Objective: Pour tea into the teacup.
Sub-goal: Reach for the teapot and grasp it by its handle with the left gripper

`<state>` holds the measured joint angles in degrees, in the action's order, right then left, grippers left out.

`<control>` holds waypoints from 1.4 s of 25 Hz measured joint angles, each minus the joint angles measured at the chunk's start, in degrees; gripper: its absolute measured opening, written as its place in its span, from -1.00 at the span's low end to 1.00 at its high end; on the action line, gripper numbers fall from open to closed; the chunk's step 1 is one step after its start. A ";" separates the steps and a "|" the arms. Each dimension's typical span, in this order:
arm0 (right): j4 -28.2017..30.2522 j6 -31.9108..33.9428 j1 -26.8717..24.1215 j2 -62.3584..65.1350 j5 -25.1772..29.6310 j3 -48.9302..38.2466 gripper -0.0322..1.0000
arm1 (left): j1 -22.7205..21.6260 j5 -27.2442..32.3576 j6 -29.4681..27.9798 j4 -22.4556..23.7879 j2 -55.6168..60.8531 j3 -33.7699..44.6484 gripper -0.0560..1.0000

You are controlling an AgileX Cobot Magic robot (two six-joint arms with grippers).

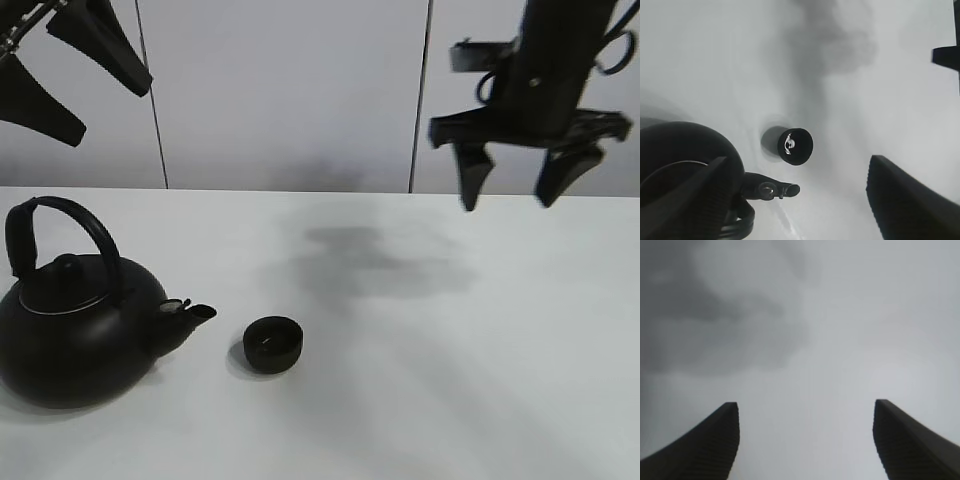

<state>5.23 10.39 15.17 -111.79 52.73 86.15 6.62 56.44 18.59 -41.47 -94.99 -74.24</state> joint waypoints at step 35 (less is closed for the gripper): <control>-5.23 -5.69 -25.93 104.62 18.65 -32.82 0.06 | 0.00 -0.27 0.00 0.00 0.00 0.00 0.13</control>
<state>0.00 4.70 -10.76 -7.17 71.39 53.33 6.62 56.17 18.59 -41.47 -94.99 -74.24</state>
